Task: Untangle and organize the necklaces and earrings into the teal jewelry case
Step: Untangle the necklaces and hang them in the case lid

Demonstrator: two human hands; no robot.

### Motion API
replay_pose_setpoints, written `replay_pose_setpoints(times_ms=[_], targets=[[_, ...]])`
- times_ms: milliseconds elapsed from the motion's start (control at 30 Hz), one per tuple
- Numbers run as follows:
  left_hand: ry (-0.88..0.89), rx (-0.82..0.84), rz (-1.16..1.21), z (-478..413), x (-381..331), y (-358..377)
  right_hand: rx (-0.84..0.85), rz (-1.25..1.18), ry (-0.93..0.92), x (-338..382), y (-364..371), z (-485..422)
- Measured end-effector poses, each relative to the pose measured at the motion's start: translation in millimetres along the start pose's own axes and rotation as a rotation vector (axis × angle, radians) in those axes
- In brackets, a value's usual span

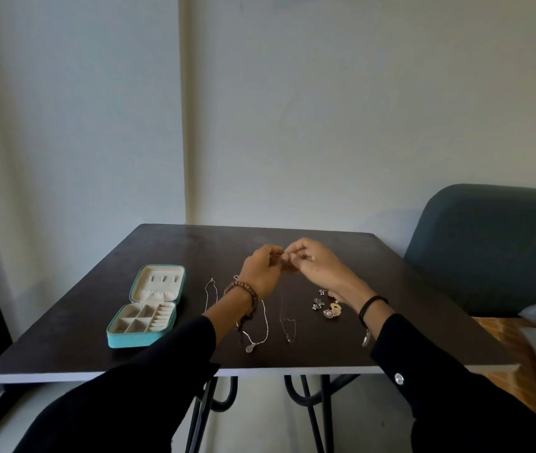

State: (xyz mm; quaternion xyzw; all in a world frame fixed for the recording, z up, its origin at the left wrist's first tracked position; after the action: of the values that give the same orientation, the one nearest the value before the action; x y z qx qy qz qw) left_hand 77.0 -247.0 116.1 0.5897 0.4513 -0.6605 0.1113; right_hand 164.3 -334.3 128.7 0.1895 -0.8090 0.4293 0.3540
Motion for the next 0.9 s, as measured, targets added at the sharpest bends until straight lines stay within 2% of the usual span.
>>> replay_pose_setpoints(times_ms=[133, 300, 400, 667, 900], targets=[[0.024, 0.094, 0.045, 6.7, -3.4, -7.1, -0.015, -0.167, -0.004, 15.9, -10.1, 5.4], [0.022, 0.087, 0.192, 20.0, -13.1, -27.3, 0.078, -0.046, -0.009, 30.8, -18.0, 15.0], [0.021, 0.124, 0.23, 28.5, -22.2, -31.3, 0.072, -0.018, -0.013, 41.4, -23.5, 22.2], [-0.009, 0.194, 0.479, 54.7, -23.7, -13.4, -0.129, -0.459, 0.048, 49.3, -43.7, 30.8], [-0.159, 0.151, 0.575, 71.6, 17.4, 15.4, -0.186, -0.66, 0.127, 39.7, -55.9, 35.9]])
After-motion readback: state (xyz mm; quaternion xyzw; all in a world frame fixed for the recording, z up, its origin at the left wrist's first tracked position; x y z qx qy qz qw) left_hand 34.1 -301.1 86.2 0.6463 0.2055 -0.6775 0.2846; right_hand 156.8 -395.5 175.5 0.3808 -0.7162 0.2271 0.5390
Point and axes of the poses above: each hand's wrist, its own z-axis away from the middle knuckle, its own y-axis out of the palm, x = y × z, the point moved 10 cm from there along -z, towards the middle knuckle, and after that the axes turned 12 degrees about -y, right-handed, at the moved point
